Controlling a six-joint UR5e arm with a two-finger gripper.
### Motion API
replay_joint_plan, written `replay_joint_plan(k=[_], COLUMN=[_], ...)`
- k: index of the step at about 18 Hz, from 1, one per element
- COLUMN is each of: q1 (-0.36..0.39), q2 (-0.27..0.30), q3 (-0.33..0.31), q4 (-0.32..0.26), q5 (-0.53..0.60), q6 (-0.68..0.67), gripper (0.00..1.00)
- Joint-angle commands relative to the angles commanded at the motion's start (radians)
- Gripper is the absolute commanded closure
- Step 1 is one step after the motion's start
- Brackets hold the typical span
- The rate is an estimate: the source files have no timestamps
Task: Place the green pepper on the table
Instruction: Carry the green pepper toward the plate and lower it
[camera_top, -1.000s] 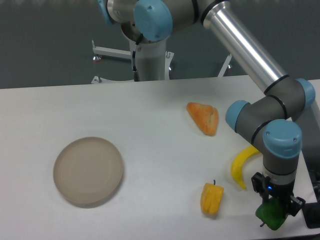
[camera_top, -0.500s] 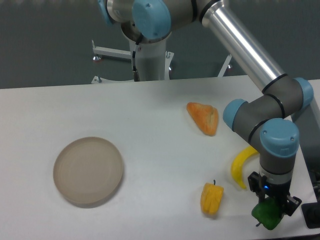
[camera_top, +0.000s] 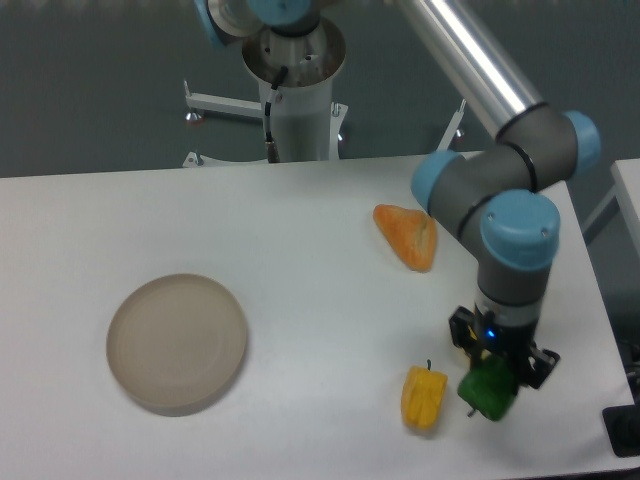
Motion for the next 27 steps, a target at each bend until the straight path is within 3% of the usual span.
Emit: replay_joint_plan(k=[8,12,16,19,22,27], q1=[0.015,-0.003,-0.020,-0.024,-0.031,-0.040], q2=[0.184,0.200,0.227,0.250,0.250,0.246], q3=[-0.307,-0.404,-0.508,-0.559,-0.574,-0.583], q4=[0.017,0.021,0.077,0.092,0.095,0.100], q5=[-0.066,-0.065,-0.127,-0.143,-0.229,-0.229], q6=[0.086,0.241,0.253,0.244,0.151,0.140], gripper=[0.64,0.64,0.64,0.64,0.64,0.64])
